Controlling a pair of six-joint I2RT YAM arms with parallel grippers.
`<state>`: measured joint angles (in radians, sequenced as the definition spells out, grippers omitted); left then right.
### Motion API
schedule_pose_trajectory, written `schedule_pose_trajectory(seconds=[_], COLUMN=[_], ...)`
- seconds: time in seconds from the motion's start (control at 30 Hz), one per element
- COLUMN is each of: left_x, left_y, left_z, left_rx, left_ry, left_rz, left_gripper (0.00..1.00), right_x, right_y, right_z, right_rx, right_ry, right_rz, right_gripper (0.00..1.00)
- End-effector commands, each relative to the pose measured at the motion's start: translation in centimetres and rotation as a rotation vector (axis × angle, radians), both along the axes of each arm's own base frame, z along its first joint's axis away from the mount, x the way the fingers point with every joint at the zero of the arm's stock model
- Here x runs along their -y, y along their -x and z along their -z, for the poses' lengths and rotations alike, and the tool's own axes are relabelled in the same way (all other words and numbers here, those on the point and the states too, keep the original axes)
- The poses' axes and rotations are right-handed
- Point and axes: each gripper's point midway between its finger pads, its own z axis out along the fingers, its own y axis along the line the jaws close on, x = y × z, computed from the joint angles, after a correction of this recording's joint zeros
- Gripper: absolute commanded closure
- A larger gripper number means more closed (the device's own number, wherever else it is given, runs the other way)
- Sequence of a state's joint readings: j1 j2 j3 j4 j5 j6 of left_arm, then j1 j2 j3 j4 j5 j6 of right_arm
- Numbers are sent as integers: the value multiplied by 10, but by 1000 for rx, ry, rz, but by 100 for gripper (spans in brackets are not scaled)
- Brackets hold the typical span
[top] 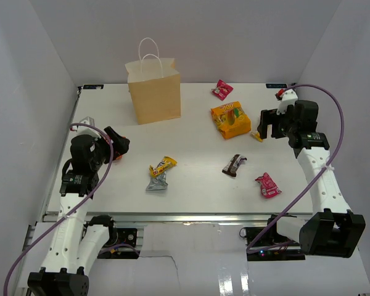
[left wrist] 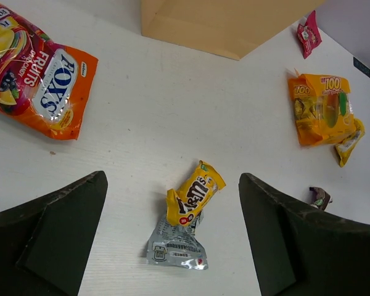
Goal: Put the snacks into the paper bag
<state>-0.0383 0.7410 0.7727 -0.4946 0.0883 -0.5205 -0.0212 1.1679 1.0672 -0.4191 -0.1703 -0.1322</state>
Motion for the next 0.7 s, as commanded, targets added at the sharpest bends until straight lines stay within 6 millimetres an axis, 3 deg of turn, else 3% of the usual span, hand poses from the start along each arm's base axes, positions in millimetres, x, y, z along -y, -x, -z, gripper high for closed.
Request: schedule_pose_trajectory(seconds=[0.0, 0.07, 0.23, 0.3, 0.4, 0.5, 0.6, 0.67], left_x=[-6, -9, -36, -44, -70, -83, -97, -108], left_y=[-1, -1, -4, -3, -9, -15, -26, -44], left_z=[2, 13, 35, 55, 82, 111, 129, 131], left_rx=[-13, -61, -200, -307, -444, -561, -599, -559], left_ry=[20, 58, 134, 203, 345, 471, 475, 462], left_rz=[-57, -109, -366, -491, -676, -786, -859, -854], left_gripper=[2, 2, 2, 4, 7, 9, 10, 9], right_x=[-8, -17, -57, -64, -69, -73, -74, -74], right_y=[-4, 6, 46, 58, 62, 63, 61, 61], right_z=[-25, -11, 12, 21, 30, 34, 38, 42], right_rx=[100, 85, 24, -25, -25, -32, -44, -55], right_ry=[56, 134, 107, 57, 35, 6, -2, -10], right_rz=[-115, -275, -662, -703, -737, -754, -759, -764], right_gripper=[10, 10, 10, 10, 10, 10, 10, 10])
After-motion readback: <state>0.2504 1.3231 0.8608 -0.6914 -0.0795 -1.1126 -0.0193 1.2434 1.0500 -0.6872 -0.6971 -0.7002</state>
